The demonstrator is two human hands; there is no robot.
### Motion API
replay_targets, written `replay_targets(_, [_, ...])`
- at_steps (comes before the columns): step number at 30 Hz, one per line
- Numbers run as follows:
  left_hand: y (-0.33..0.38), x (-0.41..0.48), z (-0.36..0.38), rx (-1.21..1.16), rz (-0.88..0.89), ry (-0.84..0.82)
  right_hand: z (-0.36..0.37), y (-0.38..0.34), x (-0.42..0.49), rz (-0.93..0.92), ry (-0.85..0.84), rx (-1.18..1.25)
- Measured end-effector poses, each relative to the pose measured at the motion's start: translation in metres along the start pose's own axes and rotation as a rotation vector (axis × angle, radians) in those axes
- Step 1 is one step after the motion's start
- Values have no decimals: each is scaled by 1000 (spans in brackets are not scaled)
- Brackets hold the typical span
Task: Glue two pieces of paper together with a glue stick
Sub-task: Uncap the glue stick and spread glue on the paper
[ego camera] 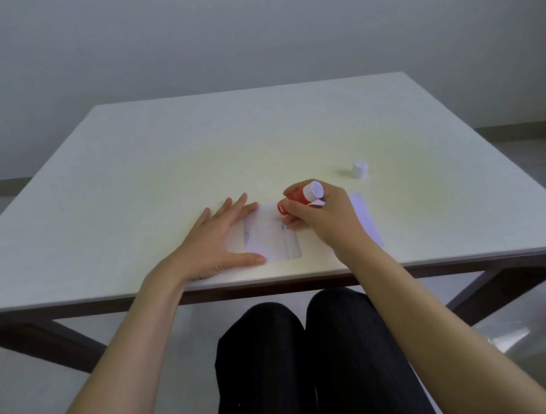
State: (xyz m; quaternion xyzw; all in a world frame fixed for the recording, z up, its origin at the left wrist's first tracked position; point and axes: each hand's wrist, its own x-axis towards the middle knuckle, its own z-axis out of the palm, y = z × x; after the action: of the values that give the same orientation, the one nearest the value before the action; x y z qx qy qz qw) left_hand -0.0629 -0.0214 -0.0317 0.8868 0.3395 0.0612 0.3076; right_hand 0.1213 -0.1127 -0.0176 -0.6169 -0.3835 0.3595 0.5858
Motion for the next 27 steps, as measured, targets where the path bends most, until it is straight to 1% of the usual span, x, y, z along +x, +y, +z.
replay_targets(2, [-1,0,0,-2,-4,11,-1,2,-6,37,62,92])
replay_targets(3, [-2,0,0,-12,-4,15,-3,2,-8,67,90,177])
replay_targets(8, [1,-4,-4,-155,12,13,-13,-10,-24,214,171,754])
replay_targets(10, [6,-7,-7,-312,0,134,-13,-16,-31,307,160,1000])
replay_targets(12, [15,-10,-5,-477,19,335,-11,-21,-37,413,121,1218])
replay_targets(14, [34,-11,2,-543,67,474,-5,-24,-42,494,70,1341])
replay_targets(17, [65,-7,16,-725,62,544,5,-29,-46,539,18,1317])
replay_targets(20, [81,-1,23,-868,43,604,12,-31,-48,555,8,1289])
replay_targets(22, [84,1,26,-887,18,635,16,-29,-50,564,-6,1270])
replay_targets(24, [84,2,28,-858,-16,655,18,-25,-51,568,-23,1231])
replay_targets(27, [81,4,22,-821,-48,673,19,-20,-50,555,-30,1120])
